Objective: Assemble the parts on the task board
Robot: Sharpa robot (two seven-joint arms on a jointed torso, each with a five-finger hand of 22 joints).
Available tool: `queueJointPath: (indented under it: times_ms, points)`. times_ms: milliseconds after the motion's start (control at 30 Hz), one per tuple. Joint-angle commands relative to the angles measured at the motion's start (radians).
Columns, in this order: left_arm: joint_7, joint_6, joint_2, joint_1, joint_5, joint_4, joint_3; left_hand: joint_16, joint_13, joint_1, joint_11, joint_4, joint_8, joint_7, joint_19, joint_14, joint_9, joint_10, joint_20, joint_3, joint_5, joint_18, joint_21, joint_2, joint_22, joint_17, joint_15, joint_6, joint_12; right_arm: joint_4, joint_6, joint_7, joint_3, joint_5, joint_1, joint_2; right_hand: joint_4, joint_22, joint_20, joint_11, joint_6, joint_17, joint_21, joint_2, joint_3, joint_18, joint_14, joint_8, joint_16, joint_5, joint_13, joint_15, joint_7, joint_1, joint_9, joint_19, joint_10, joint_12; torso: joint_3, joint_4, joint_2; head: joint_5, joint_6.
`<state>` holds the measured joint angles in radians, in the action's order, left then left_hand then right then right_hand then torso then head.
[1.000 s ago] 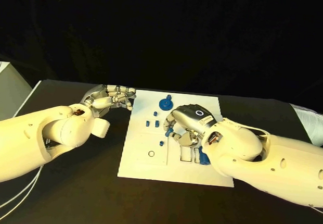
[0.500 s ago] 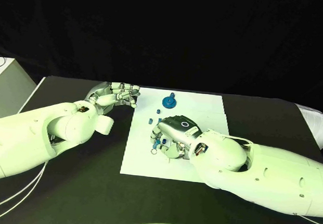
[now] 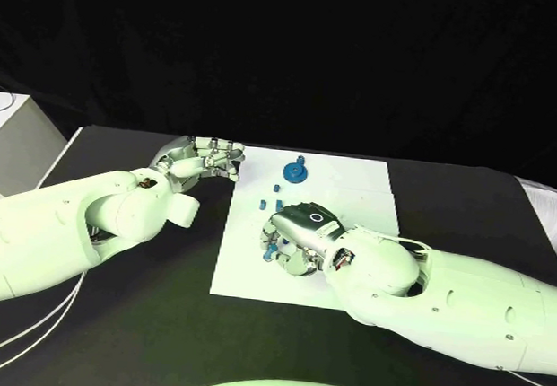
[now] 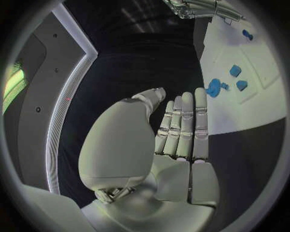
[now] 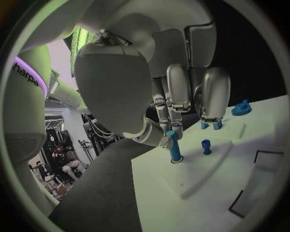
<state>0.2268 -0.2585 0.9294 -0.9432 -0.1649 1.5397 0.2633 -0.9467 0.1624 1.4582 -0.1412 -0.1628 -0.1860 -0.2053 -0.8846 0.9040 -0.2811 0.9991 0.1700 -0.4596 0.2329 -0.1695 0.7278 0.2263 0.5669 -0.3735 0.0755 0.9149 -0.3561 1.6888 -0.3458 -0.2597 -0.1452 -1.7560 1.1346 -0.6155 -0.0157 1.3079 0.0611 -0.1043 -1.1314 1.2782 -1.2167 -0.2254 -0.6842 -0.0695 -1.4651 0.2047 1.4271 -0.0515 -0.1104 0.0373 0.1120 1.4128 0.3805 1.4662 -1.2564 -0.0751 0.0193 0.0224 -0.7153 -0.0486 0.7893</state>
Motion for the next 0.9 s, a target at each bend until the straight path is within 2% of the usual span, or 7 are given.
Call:
queueJointPath:
  times_ms: [33,733,767,800,833,900]
  points:
    - [0.005,0.008,0.0,0.0,0.005,0.003,0.001,0.003,-0.001,0.0,0.001,-0.005,0.004,0.0,-0.006,0.004,0.001,-0.008,-0.001,0.002,0.0,-0.013,-0.004,-0.007,-0.001,-0.001,0.001,-0.006,-0.003,-0.003,0.022,-0.002,-0.001,-0.034,-0.003,0.003,-0.002,0.046,-0.009,0.069,-0.003,-0.001,0.004,0.03,-0.004,-0.002,-0.051,0.002,0.0,-0.006,-0.067,0.007,0.001,0.016,0.002,0.033,-0.093,-0.047,-0.0004,-0.0007,0.0,-0.001,0.002]
    - [0.004,0.008,0.004,0.0,0.005,0.005,0.001,0.003,-0.001,0.0,0.001,-0.005,0.004,0.0,-0.006,0.004,0.001,-0.008,-0.001,0.002,0.0,-0.013,-0.004,-0.007,-0.001,-0.001,0.001,-0.006,-0.003,-0.036,0.026,-0.001,-0.003,-0.048,-0.019,0.024,-0.004,0.043,-0.009,0.068,-0.002,-0.006,0.009,0.028,-0.006,-0.003,-0.05,0.0,-0.003,-0.009,-0.068,0.006,0.002,0.013,0.002,0.032,-0.092,-0.046,0.0,-0.0004,0.0,-0.004,0.009]
    - [0.004,0.008,0.004,0.0,0.005,0.005,0.001,0.003,-0.001,0.0,0.001,-0.005,0.004,0.0,-0.006,0.004,0.001,-0.008,-0.001,0.002,0.0,-0.013,-0.004,-0.007,-0.001,-0.001,0.001,-0.006,-0.003,-0.038,0.027,0.002,-0.004,-0.045,-0.02,0.025,-0.005,0.043,-0.008,0.067,0.0,-0.005,0.01,0.026,-0.007,-0.003,-0.05,-0.001,-0.002,-0.016,-0.069,0.006,0.003,0.008,0.002,0.032,-0.089,-0.044,0.0,-0.0004,0.0,-0.004,0.009]
    - [0.004,0.008,0.005,0.0,0.005,0.005,0.001,0.003,-0.001,0.0,0.001,-0.005,0.004,0.0,-0.006,0.004,0.001,-0.008,-0.001,0.002,0.0,-0.013,-0.004,-0.007,-0.001,-0.001,0.001,-0.006,-0.003,-0.041,0.028,0.01,-0.005,-0.039,-0.02,0.027,-0.002,0.042,-0.006,0.065,0.009,-0.008,0.012,0.015,0.003,-0.003,-0.049,-0.007,-0.003,-0.066,-0.071,0.002,0.007,-0.015,0.002,0.031,-0.077,-0.036,-0.0001,-0.0006,0.0,-0.004,0.009]
    - [0.004,0.008,0.005,0.0,0.006,0.005,0.001,0.003,-0.001,0.0,0.001,-0.005,0.004,0.0,-0.006,0.004,0.001,-0.008,-0.001,0.002,0.0,-0.013,-0.004,-0.007,-0.001,-0.001,0.001,-0.006,-0.003,-0.043,0.028,0.016,-0.006,-0.032,-0.02,0.029,-0.001,0.042,-0.005,0.062,0.016,-0.009,0.014,0.009,0.014,-0.003,-0.049,-0.012,-0.004,-0.084,-0.072,0.001,0.008,-0.026,0.001,0.03,-0.071,-0.032,-0.0001,-0.0006,0.0,-0.004,0.009]
    - [0.003,0.008,0.005,0.0,0.006,0.005,0.001,0.003,-0.001,0.0,0.001,-0.005,0.004,0.0,-0.006,0.004,0.001,-0.008,-0.001,0.002,0.0,-0.013,-0.004,-0.007,-0.001,-0.001,0.001,-0.006,-0.003,-0.049,0.028,0.03,-0.009,-0.017,-0.021,0.032,0.015,0.04,0.001,0.052,0.056,-0.013,0.019,-0.014,0.042,-0.003,-0.048,-0.036,-0.005,-0.094,-0.065,-0.008,0.014,-0.066,-0.006,0.028,-0.036,-0.008,-0.0001,-0.0005,0.0,-0.005,0.009]
